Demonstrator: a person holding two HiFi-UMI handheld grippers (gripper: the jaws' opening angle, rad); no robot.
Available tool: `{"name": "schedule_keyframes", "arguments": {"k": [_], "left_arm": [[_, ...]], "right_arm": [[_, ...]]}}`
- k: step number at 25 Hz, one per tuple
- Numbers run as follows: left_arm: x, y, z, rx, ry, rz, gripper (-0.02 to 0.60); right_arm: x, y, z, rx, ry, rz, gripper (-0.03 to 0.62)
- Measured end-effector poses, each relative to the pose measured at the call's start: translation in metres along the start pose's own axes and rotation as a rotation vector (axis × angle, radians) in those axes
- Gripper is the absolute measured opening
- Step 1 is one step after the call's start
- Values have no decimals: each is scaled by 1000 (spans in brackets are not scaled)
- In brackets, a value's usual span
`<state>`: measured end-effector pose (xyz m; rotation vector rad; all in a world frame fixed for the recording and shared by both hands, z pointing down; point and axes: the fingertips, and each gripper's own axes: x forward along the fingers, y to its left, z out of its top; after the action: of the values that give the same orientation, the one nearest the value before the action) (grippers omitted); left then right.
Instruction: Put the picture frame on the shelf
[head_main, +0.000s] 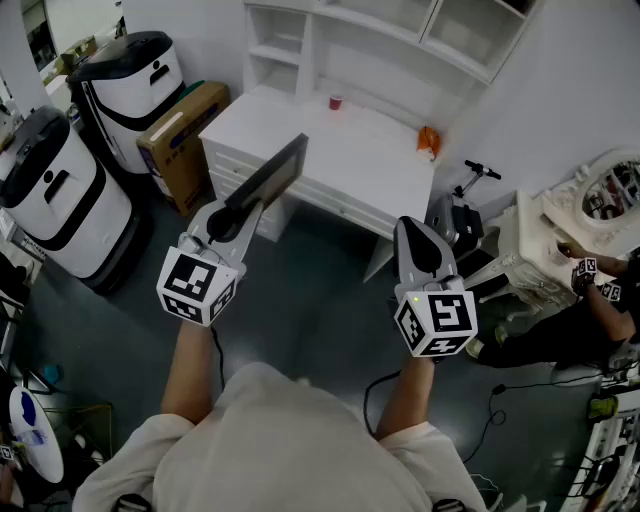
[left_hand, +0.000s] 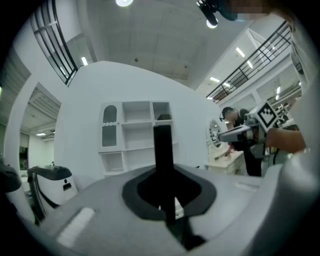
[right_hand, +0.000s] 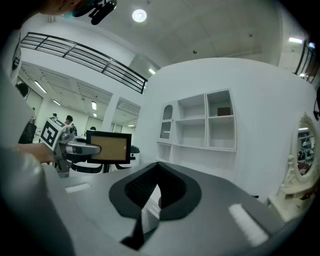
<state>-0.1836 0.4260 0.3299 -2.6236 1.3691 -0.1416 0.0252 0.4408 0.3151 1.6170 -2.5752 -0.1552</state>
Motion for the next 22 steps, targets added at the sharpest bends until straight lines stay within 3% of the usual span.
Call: {"name": "schedule_keyframes", "arguments": {"k": [15,22], "left_arm": [[-12,37,-14,-17,8,-28,20],[-28,46,-22,-27,11,-49,19]], "right_arm": [[24,34,12,94,-65,45,5],[27,57,11,94,-58,4,5]]}}
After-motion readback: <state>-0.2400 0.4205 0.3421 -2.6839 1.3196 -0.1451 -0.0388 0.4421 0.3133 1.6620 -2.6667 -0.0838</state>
